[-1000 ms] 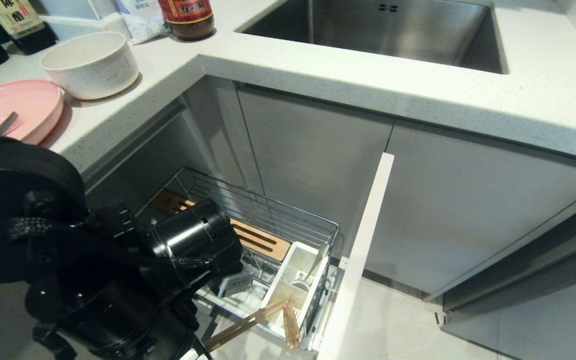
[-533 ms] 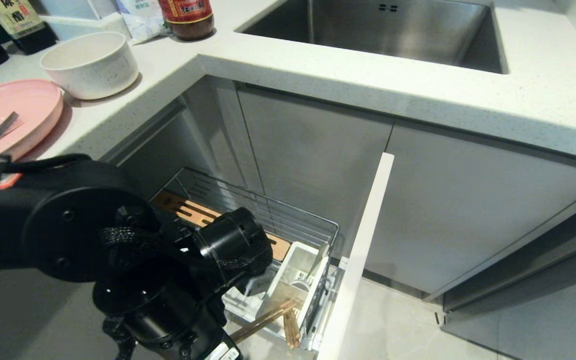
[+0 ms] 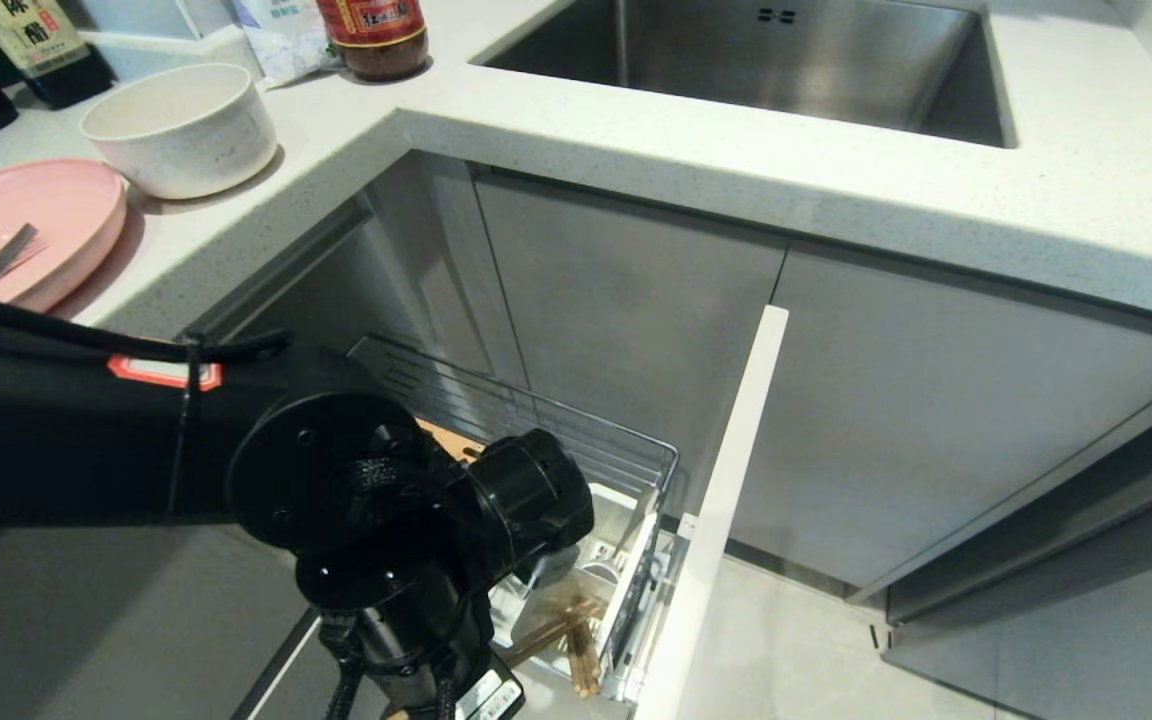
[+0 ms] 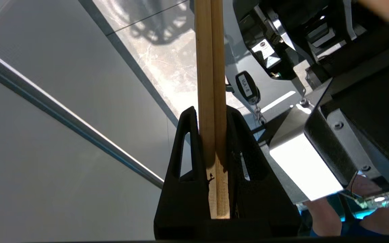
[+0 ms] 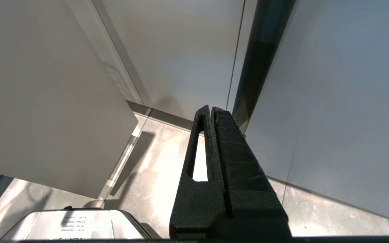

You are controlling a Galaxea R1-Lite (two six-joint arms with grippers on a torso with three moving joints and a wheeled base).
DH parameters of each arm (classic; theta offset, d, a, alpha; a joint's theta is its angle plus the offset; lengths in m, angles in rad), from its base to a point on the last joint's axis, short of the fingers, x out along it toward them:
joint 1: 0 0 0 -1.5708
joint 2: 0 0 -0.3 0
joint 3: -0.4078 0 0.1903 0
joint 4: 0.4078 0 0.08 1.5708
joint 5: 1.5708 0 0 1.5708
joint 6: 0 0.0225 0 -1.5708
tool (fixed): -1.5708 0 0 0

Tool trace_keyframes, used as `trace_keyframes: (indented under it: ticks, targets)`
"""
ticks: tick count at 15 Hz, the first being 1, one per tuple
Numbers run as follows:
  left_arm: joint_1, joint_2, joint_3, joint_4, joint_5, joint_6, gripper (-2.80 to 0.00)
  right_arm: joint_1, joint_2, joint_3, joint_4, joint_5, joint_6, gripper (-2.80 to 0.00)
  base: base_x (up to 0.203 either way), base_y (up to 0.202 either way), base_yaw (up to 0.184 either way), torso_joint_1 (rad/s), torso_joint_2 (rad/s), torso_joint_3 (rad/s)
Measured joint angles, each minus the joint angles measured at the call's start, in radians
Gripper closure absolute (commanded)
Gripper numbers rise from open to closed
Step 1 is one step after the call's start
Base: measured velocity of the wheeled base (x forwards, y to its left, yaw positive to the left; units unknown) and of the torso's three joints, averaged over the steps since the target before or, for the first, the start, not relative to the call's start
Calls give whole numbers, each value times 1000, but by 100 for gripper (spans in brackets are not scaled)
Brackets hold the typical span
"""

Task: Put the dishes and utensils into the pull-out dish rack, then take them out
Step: Pick up the chopsticks and place it in the cupboard

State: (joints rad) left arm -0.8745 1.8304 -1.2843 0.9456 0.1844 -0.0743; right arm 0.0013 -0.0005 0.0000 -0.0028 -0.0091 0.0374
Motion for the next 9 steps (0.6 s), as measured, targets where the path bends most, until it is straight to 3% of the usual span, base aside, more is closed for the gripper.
trace_keyframes:
  ticks: [9]
  targets:
    - [1, 107, -45, -28, -1, -6, 0, 0, 0, 0, 0, 0, 0, 0, 0, 0, 0, 0, 0, 0]
